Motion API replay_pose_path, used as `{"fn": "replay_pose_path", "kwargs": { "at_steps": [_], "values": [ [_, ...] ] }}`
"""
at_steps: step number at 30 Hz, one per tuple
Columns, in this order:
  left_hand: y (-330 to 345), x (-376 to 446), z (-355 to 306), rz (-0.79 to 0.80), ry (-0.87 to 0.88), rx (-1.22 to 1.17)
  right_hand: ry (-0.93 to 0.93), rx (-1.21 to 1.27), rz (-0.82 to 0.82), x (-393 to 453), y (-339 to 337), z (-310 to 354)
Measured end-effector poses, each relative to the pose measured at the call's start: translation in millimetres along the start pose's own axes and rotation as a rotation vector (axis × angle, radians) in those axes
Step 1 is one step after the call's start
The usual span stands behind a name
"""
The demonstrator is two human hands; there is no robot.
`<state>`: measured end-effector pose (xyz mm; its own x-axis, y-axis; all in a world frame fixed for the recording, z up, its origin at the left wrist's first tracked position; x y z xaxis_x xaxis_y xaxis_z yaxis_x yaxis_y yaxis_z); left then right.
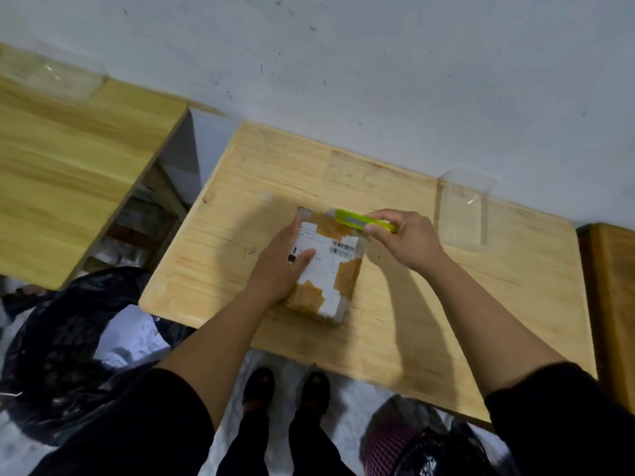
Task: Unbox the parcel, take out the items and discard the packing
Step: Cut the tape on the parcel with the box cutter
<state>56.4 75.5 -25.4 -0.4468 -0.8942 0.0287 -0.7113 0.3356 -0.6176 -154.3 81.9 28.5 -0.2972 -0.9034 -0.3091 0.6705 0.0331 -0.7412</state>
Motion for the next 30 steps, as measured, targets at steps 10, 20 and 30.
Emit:
{"fn": "replay_pose_path", "kwargs": {
  "at_steps": [10, 20, 30],
  "values": [
    [2.1, -1.7, 4.4, -0.008, -0.033, -0.002, -0.223, -0.357, 0.213, 43.6, -8.6, 53.7],
    [0.8, -4.0, 2.2, -0.028, -0.06, -0.039, -0.234, -0.195, 0.323, 57.7, -11.9, 46.0],
    [0.9, -5.0, 4.8, -0.026, -0.105, -0.056, -0.261, -0.279, 0.373, 68.3, -4.3, 48.3]
  ]
}}
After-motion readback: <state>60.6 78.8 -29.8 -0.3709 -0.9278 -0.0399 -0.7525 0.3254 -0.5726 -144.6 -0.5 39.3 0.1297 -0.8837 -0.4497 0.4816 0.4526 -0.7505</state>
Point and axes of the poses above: each hand's wrist, its own x-axis towards the middle knuckle, its own y-axis out of the palm, z = x × y, the point moved 7 cm from there along x, towards the middle knuckle, and after that the axes turned 12 degrees about y, right-handed, at the moved point
